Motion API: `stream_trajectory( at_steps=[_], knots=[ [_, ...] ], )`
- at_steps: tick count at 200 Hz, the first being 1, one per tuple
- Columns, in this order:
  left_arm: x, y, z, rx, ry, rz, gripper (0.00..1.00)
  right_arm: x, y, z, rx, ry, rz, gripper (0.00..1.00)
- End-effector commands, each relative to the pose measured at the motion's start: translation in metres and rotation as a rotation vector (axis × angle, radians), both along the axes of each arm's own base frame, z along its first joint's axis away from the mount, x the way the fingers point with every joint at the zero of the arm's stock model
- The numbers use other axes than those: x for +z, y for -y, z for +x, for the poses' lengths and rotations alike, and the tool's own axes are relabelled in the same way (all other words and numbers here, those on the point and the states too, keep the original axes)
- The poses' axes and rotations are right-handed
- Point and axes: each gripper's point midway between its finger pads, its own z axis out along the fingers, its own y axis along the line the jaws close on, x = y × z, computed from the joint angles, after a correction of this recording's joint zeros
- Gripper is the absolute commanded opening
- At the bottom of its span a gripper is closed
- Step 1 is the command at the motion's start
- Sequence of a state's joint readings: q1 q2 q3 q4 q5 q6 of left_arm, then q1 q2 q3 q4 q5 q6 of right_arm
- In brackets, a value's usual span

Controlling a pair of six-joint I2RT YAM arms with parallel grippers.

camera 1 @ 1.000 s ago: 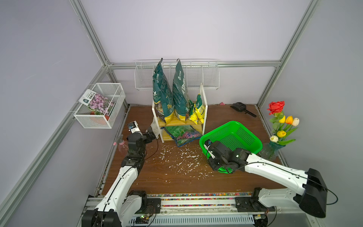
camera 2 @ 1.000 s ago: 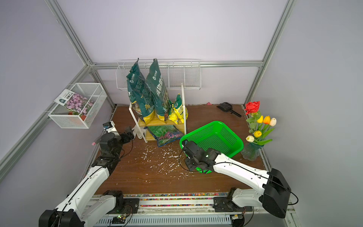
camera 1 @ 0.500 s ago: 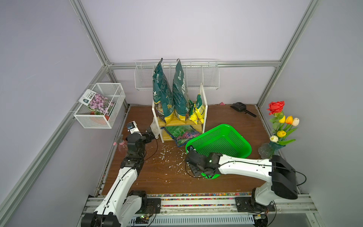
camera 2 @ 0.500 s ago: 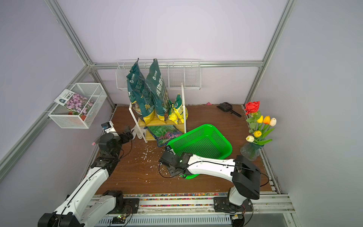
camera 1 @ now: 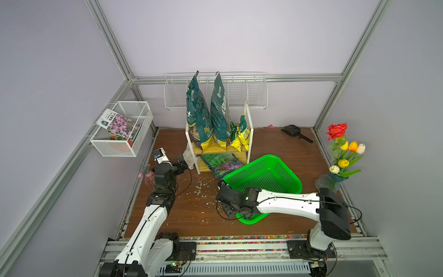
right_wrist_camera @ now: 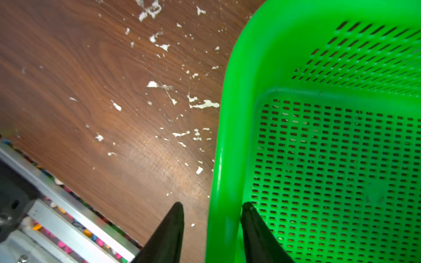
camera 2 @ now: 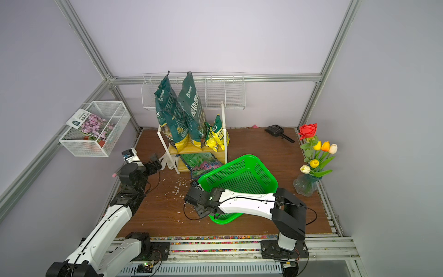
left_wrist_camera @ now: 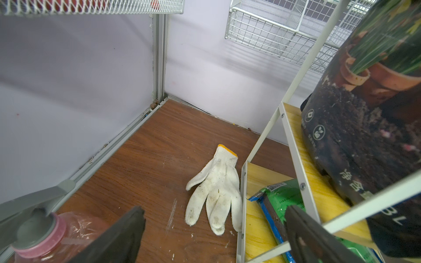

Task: Take down the fertilizer bag from the shelf
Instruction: Move the storage box to the center of the board, then pick up the fertilizer bag from the shelf.

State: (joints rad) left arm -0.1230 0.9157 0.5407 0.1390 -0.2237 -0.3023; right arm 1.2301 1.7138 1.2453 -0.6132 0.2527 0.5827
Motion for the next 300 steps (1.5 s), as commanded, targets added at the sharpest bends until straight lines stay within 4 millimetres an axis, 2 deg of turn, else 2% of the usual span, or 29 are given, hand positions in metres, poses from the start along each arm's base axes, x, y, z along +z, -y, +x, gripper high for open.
stream_trajectory(
  at_steps=[1, 25, 63, 93, 133, 168, 182, 205, 251, 286, 300],
  knots=[
    [0.006, -0.002, 0.000, 0.009, 0.007, -0.016, 1.00, 0.042, -0.013, 0.002, 0.044, 0.050, 0.091, 0.52],
    [0.008, -0.002, 0.000, 0.005, 0.009, -0.024, 1.00, 0.093, -0.018, 0.011, 0.067, 0.140, 0.149, 0.67],
    [0.009, 0.000, 0.000, -0.006, 0.010, -0.038, 1.00, 0.207, -0.024, 0.035, 0.149, 0.385, 0.301, 0.98],
    [0.011, 0.002, 0.000, -0.019, 0.014, -0.045, 1.00, 0.278, -0.020, 0.070, 0.102, 0.394, 0.503, 0.99],
    [0.013, 0.005, -0.001, -0.034, 0.019, -0.058, 1.00, 0.339, -0.016, 0.110, 0.092, 0.518, 0.656, 0.97],
    [0.015, 0.006, 0.000, -0.046, 0.029, -0.087, 1.00, 0.369, -0.017, 0.144, 0.080, 0.698, 0.603, 0.92],
    [0.016, 0.005, 0.000, -0.051, 0.031, -0.101, 1.00, 0.374, -0.025, 0.156, 0.090, 0.752, 0.567, 0.84],
    [0.017, 0.000, 0.001, -0.041, 0.034, -0.121, 1.00, 0.377, -0.039, 0.178, 0.088, 0.801, 0.537, 0.79],
    [0.018, -0.008, 0.000, -0.026, 0.042, -0.141, 1.00, 0.386, -0.045, 0.222, -0.004, 0.941, 0.493, 0.74],
    [0.017, -0.005, 0.001, -0.043, 0.040, -0.149, 1.00, 0.383, -0.041, 0.242, -0.067, 1.004, 0.437, 0.63],
    [0.017, -0.003, 0.001, -0.049, 0.039, -0.154, 1.00, 0.381, -0.041, 0.247, -0.079, 1.012, 0.433, 0.55]
  ],
)
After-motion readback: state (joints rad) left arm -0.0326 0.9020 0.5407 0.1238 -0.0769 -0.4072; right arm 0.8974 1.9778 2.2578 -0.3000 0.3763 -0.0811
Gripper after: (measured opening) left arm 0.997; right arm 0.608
